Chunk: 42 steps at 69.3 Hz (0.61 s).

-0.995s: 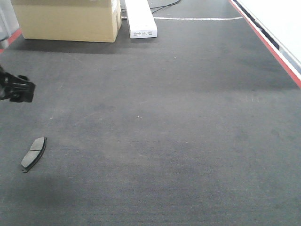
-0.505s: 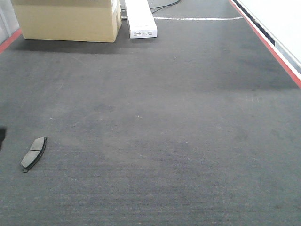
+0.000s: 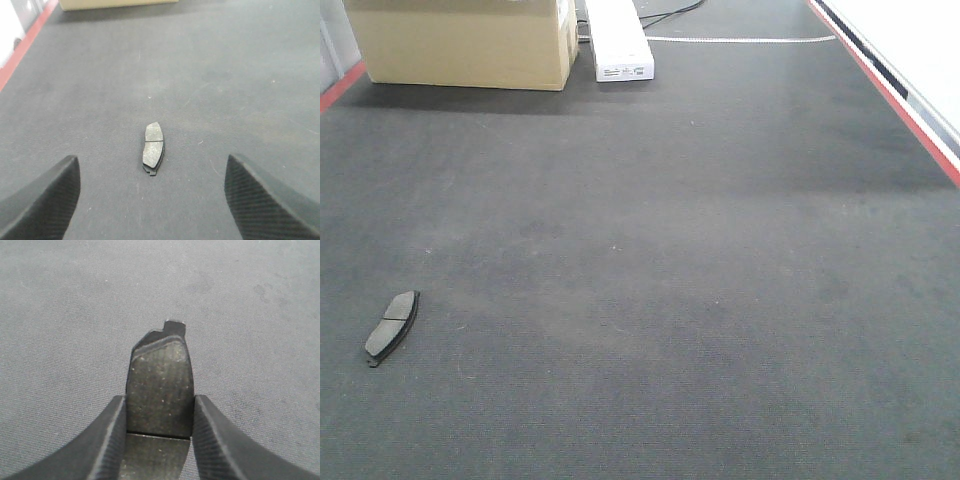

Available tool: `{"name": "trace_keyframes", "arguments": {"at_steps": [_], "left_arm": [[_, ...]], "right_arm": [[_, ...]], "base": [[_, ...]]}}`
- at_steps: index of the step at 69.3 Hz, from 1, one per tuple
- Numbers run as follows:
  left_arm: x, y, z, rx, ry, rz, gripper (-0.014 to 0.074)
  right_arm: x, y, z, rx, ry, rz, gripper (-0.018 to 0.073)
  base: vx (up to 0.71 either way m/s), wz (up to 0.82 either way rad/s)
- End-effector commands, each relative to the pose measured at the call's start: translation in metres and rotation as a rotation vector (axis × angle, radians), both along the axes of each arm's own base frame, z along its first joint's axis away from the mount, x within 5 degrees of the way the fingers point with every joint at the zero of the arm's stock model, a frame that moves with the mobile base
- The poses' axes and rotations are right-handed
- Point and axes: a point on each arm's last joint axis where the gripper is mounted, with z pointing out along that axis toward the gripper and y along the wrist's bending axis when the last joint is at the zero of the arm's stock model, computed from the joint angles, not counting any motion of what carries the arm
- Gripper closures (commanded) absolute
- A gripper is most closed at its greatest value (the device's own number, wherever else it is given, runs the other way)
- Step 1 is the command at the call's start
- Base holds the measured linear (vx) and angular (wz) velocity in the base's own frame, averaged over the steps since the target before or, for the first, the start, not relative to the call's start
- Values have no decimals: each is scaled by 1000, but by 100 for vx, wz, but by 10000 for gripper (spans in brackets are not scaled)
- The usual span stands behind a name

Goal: Move and align brake pads A on conveyor
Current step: 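Raise the open left gripper away from the placed brake pad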

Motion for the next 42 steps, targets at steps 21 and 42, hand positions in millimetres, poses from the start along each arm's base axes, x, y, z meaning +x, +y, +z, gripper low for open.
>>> {"name": "trace_keyframes", "arguments": {"at_steps": [21,42], "left_arm": [[-7,-1,10,-6,-56,-10,42],[-7,-1,9,-6,-52,-10,42]], "right_arm": [[5,-1,15,-2,-106,-8,566],[5,-1,15,-2,-106,-8,566]], "base": [[0,0],[0,0]]}}
